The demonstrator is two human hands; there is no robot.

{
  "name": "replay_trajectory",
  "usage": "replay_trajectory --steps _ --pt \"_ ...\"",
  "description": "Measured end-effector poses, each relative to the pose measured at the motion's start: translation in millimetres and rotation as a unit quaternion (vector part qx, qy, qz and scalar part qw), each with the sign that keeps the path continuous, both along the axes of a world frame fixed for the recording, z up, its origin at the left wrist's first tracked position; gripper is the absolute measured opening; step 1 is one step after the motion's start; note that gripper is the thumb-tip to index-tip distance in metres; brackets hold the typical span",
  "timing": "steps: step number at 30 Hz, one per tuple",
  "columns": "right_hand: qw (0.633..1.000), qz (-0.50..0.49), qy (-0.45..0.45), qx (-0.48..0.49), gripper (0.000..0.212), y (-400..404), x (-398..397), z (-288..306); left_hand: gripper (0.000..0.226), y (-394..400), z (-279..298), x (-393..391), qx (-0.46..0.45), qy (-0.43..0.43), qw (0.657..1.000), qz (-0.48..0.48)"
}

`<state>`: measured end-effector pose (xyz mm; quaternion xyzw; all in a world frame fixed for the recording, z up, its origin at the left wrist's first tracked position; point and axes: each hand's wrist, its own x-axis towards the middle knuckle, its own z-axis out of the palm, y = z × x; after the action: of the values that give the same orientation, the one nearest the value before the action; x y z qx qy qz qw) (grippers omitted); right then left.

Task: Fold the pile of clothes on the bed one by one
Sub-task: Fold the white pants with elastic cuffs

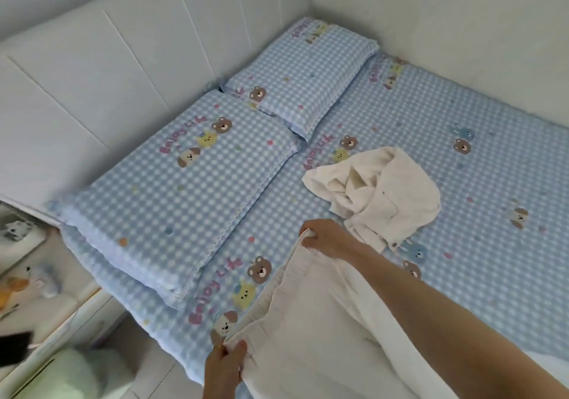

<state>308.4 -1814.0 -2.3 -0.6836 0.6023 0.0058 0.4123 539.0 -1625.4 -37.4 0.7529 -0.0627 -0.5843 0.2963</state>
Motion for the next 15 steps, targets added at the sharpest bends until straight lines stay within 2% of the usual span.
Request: replay_trajectory --steps 7,11,13,15 --pt "0.999 0.029 0.015 0.013 0.022 -87.8 137.9 -173.6 0.03 -51.9 -122.6 104.3 0.018 -0.094 0.995 -0.013" --pt "0.998 0.017 0.054 -0.03 0.03 -98.0 177.9 -232.0 0.014 -64.4 -158.8 135.4 0.017 -0.177 0.981 -0.083" --pt "0.992 -0.024 0.073 -0.102 0.032 -78.8 177.4 -246.2 0.024 -65.1 -170.4 135.8 0.039 -0.211 0.965 -0.147" --pt "0.983 -0.052 0.079 -0.156 0.048 -43.3 162.6 -245.8 0.044 -63.8 -174.6 125.5 0.072 -0.309 0.925 -0.21"
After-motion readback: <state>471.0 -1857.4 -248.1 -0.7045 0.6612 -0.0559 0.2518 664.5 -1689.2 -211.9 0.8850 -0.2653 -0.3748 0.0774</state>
